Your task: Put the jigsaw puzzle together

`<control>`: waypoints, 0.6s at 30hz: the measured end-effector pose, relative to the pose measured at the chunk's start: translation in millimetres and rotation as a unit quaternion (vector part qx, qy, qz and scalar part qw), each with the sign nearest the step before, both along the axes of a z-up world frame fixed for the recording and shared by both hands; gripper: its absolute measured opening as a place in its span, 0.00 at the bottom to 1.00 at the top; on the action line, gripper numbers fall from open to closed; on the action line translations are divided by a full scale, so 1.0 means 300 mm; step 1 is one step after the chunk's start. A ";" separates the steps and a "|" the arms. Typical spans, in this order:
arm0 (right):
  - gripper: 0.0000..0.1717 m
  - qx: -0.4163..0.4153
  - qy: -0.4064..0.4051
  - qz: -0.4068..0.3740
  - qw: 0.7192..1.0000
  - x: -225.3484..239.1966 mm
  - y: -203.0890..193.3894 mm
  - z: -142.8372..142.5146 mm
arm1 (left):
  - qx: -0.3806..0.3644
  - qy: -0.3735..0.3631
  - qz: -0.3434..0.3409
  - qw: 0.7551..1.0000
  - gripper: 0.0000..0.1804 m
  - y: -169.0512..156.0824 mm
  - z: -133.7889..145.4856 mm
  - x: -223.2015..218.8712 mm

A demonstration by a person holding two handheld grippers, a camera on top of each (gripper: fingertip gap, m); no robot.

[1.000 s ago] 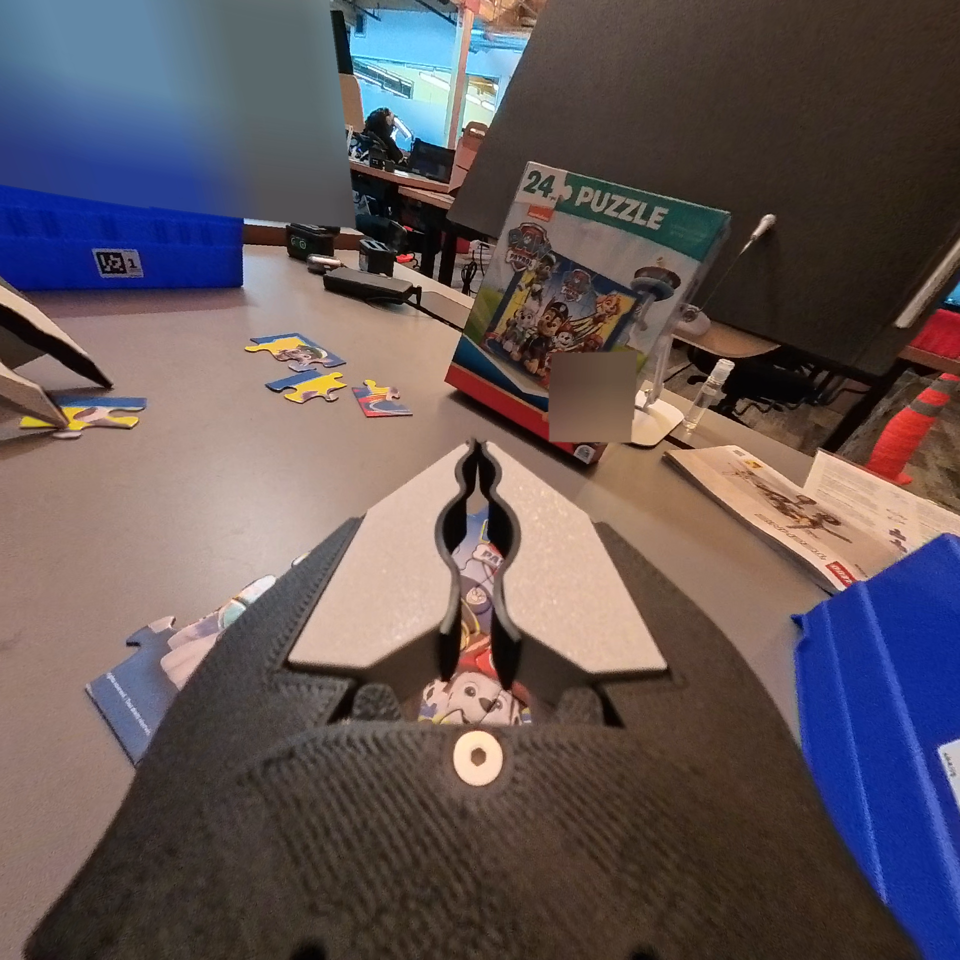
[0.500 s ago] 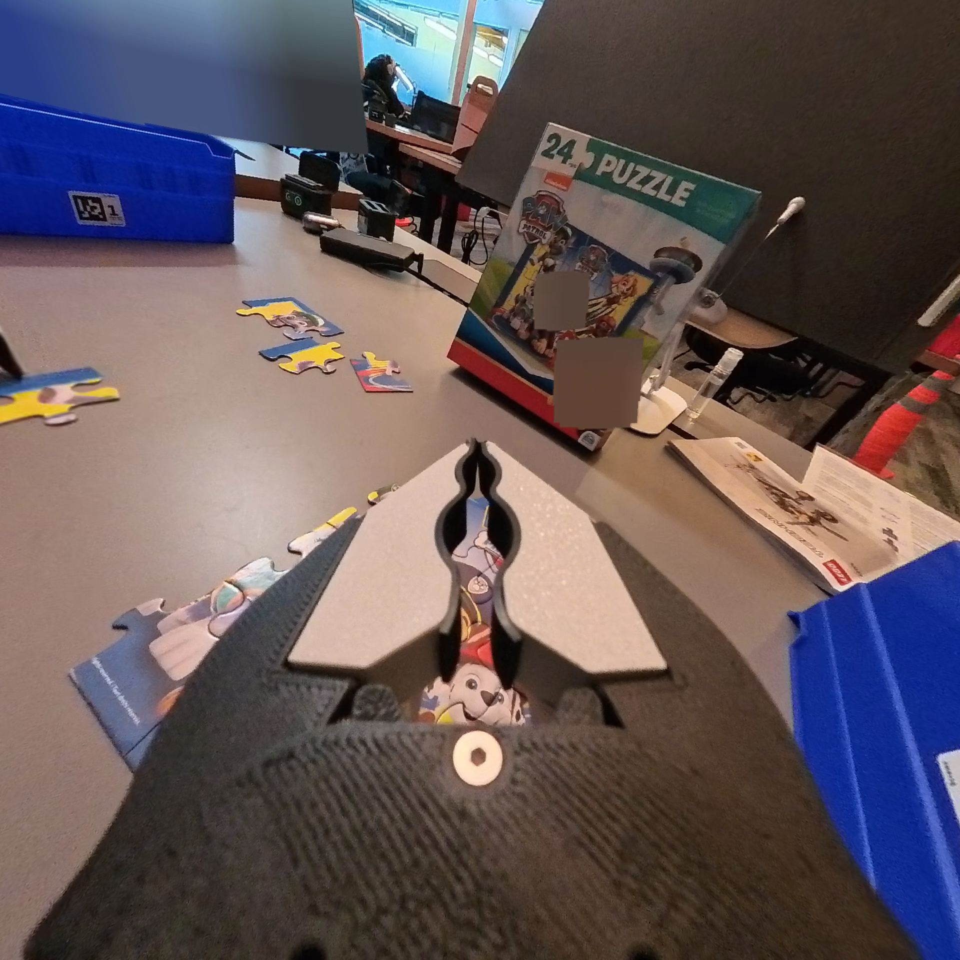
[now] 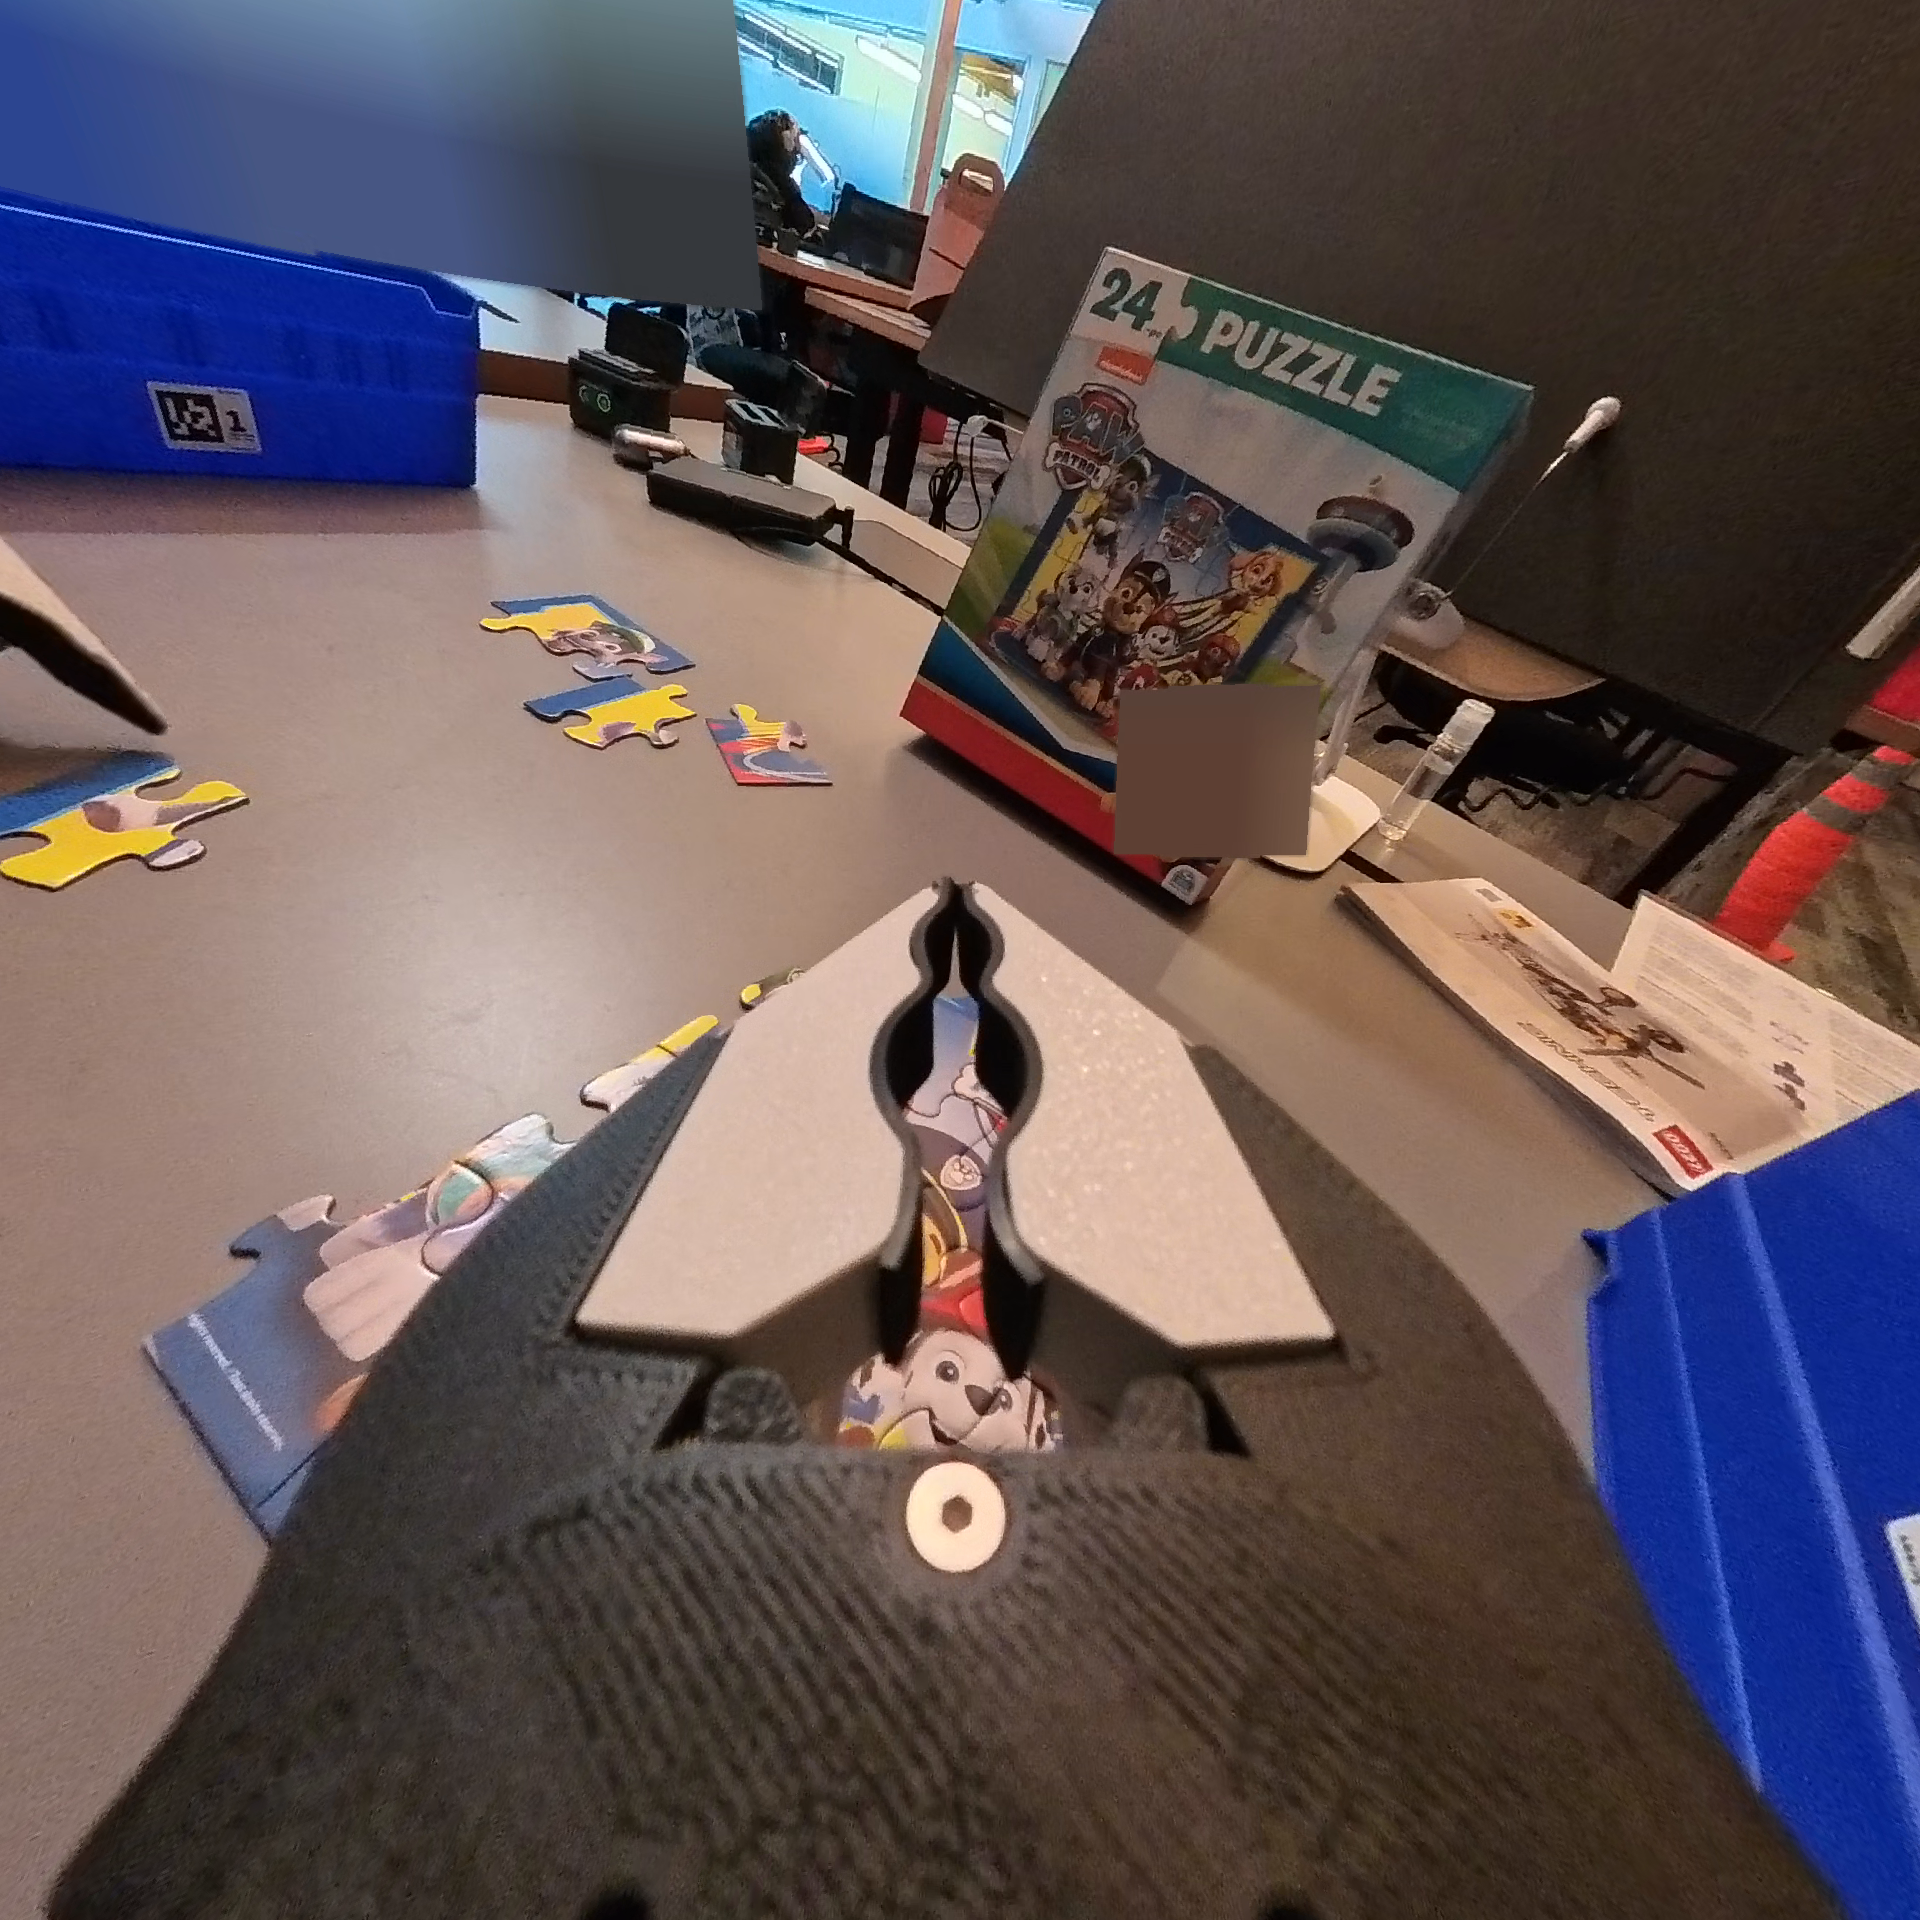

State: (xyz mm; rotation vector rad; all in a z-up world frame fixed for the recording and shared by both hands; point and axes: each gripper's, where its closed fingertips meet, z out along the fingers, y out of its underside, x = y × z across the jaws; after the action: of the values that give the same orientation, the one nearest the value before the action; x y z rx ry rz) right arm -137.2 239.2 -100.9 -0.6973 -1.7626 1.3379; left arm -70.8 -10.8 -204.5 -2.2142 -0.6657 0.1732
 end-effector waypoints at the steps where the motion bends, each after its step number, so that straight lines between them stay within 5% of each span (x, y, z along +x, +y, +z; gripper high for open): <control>1: 0.00 0.000 -0.001 0.000 1.000 -0.001 0.000 0.000 | -0.001 0.006 0.001 1.000 0.40 0.002 0.002 -0.008; 18: 0.00 -0.001 0.000 0.004 1.000 0.002 -0.006 0.001 | -0.032 0.011 -0.051 0.998 0.37 0.045 -0.023 -0.025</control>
State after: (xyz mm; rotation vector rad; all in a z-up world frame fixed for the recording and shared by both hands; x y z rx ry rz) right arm -136.7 237.4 -100.5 -0.6909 -1.7657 1.3455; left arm -78.3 2.7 -211.4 -2.2993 -0.5399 0.1691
